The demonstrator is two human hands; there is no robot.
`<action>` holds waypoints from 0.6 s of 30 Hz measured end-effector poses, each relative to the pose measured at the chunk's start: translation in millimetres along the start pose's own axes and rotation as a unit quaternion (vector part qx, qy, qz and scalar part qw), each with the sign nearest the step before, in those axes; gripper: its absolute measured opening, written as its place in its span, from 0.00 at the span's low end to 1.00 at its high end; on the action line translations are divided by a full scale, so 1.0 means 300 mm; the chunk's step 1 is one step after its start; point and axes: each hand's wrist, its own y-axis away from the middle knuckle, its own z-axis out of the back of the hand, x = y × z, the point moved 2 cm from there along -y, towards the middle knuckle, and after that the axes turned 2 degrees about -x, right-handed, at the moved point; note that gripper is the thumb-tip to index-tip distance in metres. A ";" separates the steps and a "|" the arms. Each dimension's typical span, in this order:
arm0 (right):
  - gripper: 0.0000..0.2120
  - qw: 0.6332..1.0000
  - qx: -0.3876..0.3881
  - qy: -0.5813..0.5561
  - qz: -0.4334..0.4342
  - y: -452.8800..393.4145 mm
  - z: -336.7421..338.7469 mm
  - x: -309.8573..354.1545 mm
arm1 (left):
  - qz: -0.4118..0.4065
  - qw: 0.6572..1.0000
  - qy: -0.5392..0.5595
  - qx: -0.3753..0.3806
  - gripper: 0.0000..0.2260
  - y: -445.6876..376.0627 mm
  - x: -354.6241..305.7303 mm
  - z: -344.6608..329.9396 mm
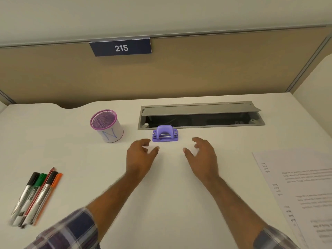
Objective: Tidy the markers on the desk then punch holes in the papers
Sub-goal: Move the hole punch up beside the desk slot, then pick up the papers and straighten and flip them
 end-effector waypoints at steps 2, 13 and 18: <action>0.18 1.000 -0.022 0.017 0.006 0.065 0.065 -0.053 | -0.033 0.999 0.010 0.011 0.16 0.098 0.017 0.003; 0.13 0.975 -0.094 0.200 -0.011 0.335 0.361 -0.268 | -0.125 0.988 0.002 0.091 0.14 0.454 0.023 -0.057; 0.15 0.952 -0.137 0.268 -0.063 0.387 0.500 -0.350 | -0.135 0.985 0.010 0.103 0.14 0.558 -0.003 -0.065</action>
